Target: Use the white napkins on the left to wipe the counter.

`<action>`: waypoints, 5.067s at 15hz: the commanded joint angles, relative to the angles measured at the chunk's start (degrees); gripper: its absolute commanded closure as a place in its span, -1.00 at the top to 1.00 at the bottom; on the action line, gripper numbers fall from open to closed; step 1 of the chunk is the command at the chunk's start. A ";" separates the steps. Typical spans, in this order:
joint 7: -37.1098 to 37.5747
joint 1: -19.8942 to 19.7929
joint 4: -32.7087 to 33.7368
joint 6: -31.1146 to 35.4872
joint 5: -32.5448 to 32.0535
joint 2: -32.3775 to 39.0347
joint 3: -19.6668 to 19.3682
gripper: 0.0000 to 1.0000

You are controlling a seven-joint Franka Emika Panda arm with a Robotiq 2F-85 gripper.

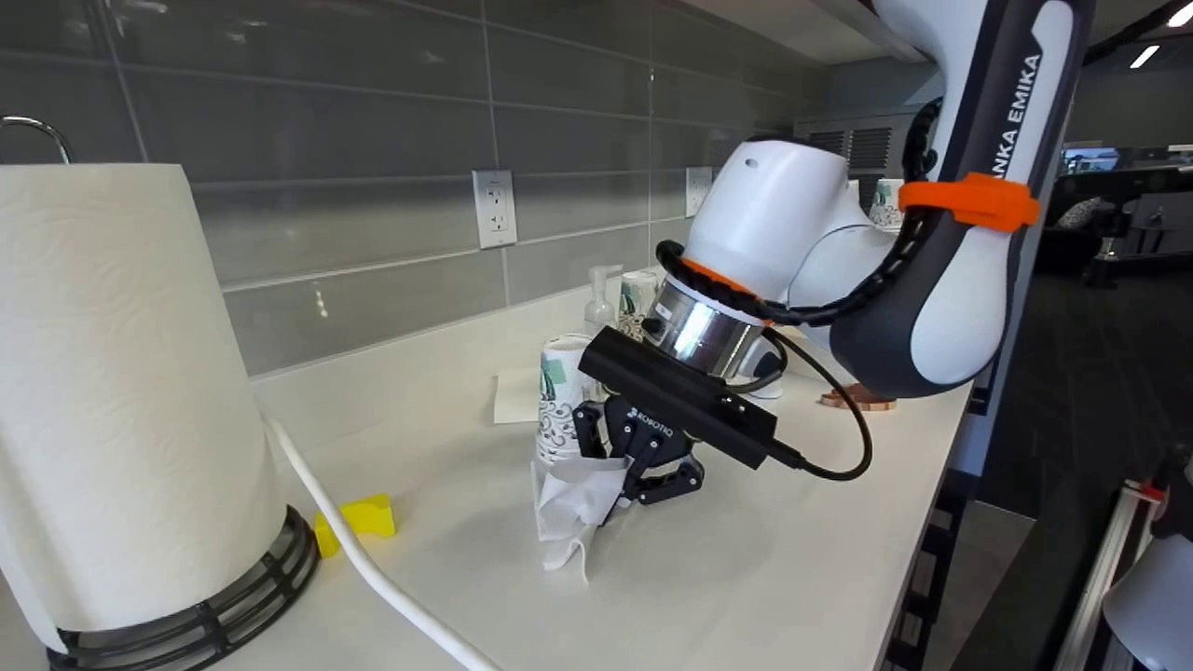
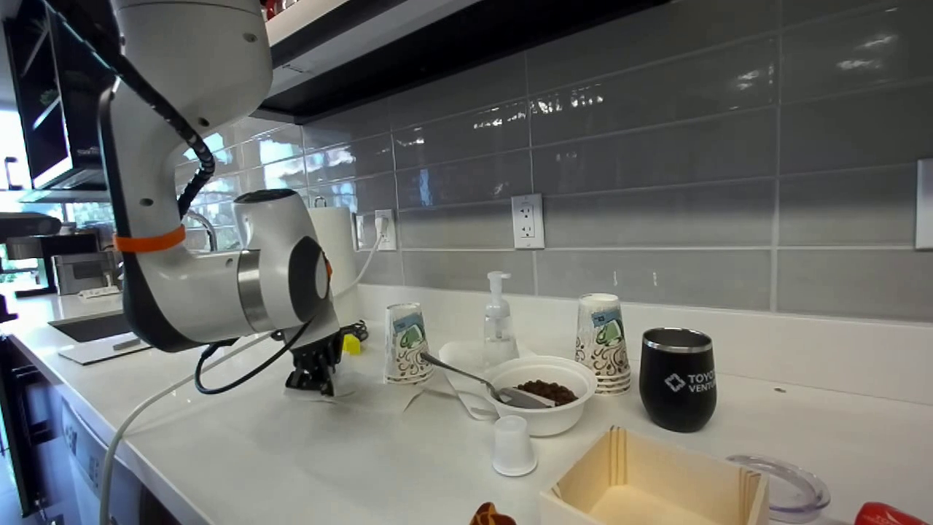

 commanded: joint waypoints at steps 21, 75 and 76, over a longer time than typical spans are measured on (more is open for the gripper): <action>23.98 -49.36 -1.35 -17.67 -27.25 6.88 44.69 -0.98; -29.42 -40.08 14.39 -53.97 13.22 -2.08 43.49 -0.98; -30.71 -35.69 14.38 -53.42 15.28 -2.25 38.80 -0.98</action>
